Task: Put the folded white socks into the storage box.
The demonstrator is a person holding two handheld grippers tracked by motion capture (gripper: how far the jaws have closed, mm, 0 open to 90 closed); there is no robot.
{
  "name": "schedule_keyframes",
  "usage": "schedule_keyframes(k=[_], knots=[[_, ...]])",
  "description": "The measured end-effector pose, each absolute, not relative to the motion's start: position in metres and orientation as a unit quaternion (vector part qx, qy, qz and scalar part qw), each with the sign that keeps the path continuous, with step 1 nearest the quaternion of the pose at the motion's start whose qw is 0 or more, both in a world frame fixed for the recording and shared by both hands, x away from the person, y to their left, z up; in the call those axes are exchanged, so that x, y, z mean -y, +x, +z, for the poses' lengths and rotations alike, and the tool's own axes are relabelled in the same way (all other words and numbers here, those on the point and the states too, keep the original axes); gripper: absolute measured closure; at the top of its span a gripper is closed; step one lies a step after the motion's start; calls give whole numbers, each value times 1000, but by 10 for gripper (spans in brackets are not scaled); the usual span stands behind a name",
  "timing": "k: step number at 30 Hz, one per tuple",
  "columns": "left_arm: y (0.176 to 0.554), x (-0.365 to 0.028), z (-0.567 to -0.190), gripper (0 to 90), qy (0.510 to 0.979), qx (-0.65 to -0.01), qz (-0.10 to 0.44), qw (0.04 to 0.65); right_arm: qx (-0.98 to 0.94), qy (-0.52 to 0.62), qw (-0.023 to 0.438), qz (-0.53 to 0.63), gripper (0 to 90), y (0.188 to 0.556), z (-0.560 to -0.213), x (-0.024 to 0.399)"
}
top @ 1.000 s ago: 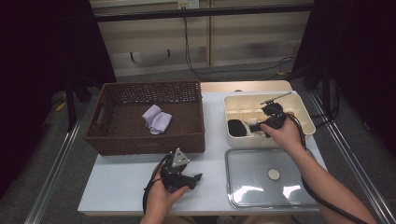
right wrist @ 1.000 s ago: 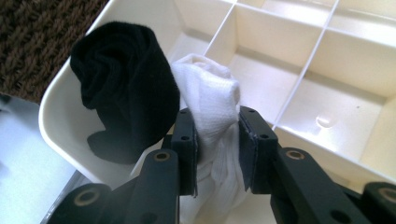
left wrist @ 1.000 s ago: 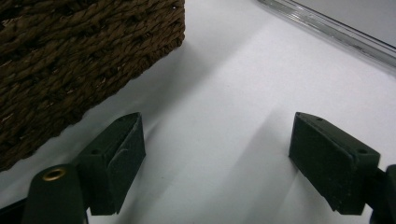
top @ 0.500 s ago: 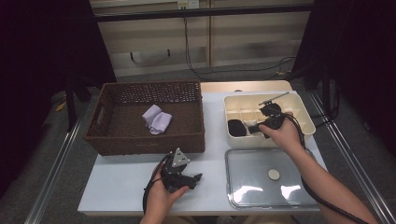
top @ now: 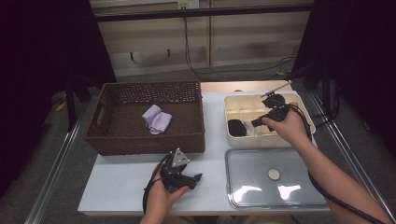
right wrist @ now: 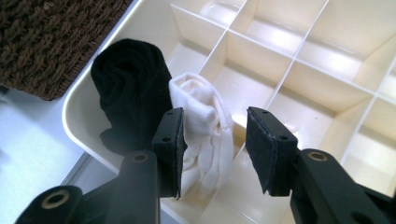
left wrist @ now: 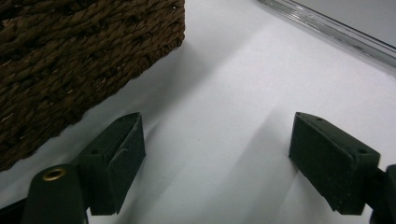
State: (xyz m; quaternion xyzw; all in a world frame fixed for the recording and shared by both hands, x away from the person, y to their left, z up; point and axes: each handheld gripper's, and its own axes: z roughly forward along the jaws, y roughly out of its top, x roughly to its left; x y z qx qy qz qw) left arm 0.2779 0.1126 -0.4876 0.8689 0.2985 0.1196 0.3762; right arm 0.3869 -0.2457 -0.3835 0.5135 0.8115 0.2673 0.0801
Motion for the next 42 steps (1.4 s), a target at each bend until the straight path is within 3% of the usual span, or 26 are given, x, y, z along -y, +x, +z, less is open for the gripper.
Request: schedule_keyframes(k=[27, 33, 42], knots=[[278, -112, -488, 182, 866, -302, 119, 380, -827, 511, 61, 226, 598, 397, -356, 241], [278, -112, -488, 182, 866, -302, 119, 381, -832, 508, 49, 217, 706, 399, -352, 238], [278, -112, -488, 183, 865, -302, 120, 381, -838, 504, 36, 206, 795, 401, -351, 233]])
